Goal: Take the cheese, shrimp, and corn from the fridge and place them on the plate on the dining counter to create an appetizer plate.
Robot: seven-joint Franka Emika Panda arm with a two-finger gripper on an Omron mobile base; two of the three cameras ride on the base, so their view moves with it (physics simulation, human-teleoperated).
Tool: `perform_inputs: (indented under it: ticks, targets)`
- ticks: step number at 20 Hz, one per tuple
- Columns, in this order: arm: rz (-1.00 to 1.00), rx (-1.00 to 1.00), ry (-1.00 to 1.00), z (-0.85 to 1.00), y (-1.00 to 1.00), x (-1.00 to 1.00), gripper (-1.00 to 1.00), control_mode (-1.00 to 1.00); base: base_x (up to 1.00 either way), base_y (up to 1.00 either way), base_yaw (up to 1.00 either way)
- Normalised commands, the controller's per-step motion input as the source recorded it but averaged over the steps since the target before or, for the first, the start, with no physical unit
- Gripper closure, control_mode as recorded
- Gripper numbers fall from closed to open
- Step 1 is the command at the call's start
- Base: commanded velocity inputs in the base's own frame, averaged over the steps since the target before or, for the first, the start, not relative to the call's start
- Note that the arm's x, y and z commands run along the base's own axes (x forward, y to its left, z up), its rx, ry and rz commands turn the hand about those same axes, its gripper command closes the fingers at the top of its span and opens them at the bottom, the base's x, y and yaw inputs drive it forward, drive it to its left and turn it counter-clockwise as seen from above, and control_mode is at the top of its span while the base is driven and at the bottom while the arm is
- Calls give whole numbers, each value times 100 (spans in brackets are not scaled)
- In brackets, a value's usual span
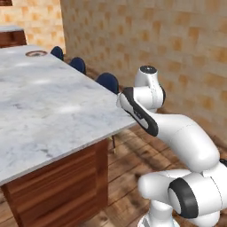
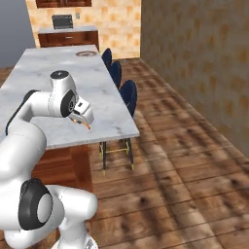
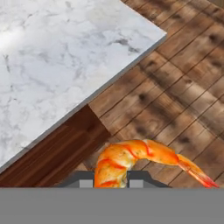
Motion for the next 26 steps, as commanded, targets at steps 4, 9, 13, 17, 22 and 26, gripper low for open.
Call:
perform_inputs:
  ticks: [4, 9, 13, 17, 22, 26]
  targets:
    - [0, 0, 0, 0, 0, 0, 100, 100, 31, -100, 29]
    - [0, 0, 0, 0, 0, 0, 100, 100, 32, -100, 31]
    - [0, 0, 0, 0, 0, 0, 100, 100, 48, -100, 33]
    - [0, 0, 0, 0, 0, 0, 100, 100, 68, -100, 36]
    - [0, 0, 0, 0, 0, 0, 100, 100, 79, -100, 38]
    - [0, 0, 0, 0, 0, 0, 100, 100, 86, -99, 39]
